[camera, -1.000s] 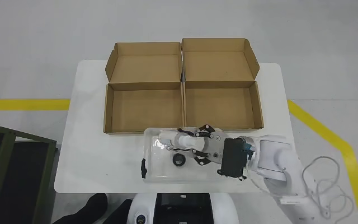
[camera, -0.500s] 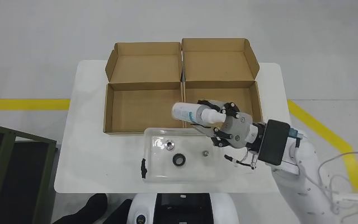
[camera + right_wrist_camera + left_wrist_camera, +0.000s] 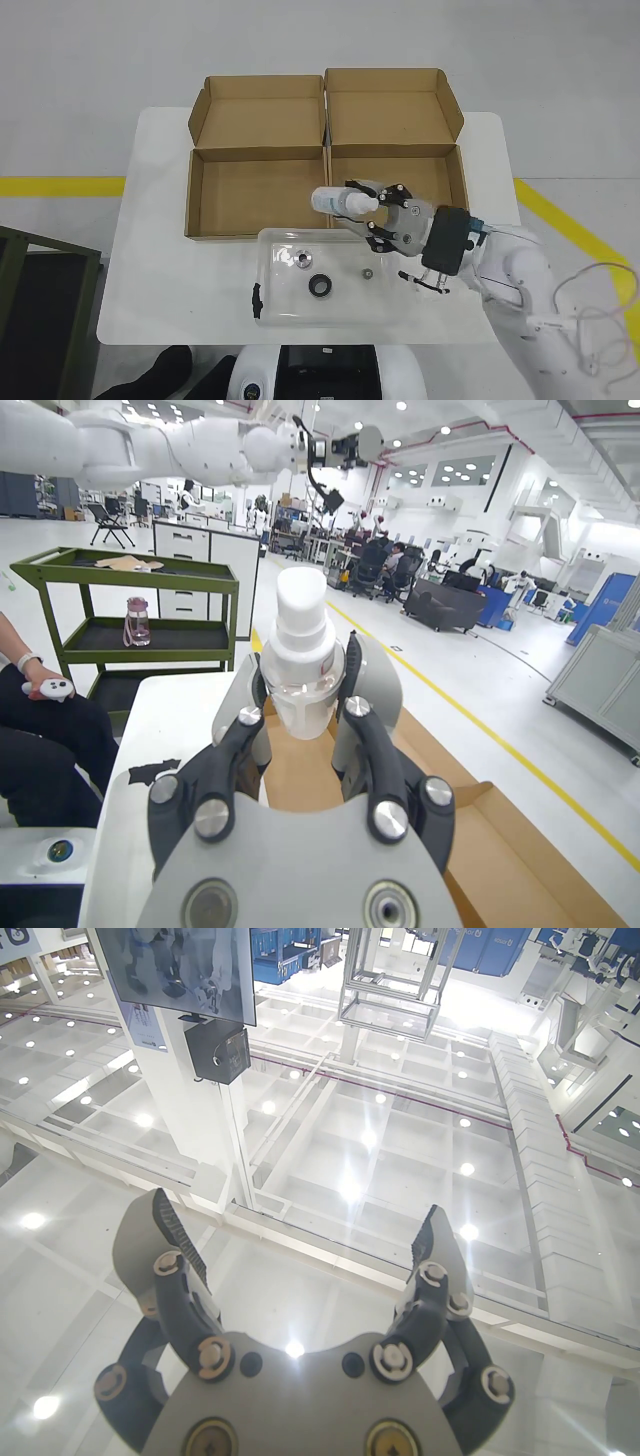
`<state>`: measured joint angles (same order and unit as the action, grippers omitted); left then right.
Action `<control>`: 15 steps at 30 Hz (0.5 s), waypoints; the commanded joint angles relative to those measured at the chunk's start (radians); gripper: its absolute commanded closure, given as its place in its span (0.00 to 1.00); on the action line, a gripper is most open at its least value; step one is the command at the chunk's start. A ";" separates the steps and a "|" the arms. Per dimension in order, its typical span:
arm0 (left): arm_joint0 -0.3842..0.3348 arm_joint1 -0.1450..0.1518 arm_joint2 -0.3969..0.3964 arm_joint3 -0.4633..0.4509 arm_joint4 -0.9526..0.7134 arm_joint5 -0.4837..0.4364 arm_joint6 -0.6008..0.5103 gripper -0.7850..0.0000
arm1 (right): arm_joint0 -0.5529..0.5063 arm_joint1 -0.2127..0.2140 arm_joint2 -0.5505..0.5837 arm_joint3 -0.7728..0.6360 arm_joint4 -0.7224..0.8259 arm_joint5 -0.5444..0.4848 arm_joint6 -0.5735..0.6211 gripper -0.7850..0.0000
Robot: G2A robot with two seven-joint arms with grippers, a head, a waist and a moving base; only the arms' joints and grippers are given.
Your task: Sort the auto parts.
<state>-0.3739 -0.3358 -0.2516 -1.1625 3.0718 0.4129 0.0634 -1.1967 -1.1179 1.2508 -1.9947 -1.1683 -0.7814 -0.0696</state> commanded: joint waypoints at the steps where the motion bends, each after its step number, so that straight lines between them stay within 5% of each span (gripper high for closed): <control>1: 0.000 0.000 0.000 0.000 0.000 0.000 0.000 0.00 | -0.006 0.001 -0.005 0.025 -0.023 0.004 0.019 1.00; 15: 0.000 0.000 0.000 0.000 0.000 0.000 0.000 0.00 | 0.016 0.004 -0.007 0.175 -0.096 0.058 0.117 1.00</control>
<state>-0.3739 -0.3358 -0.2516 -1.1625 3.0718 0.4129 0.0634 -1.1853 -1.1140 1.2434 -1.8306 -1.2621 -0.7255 0.0435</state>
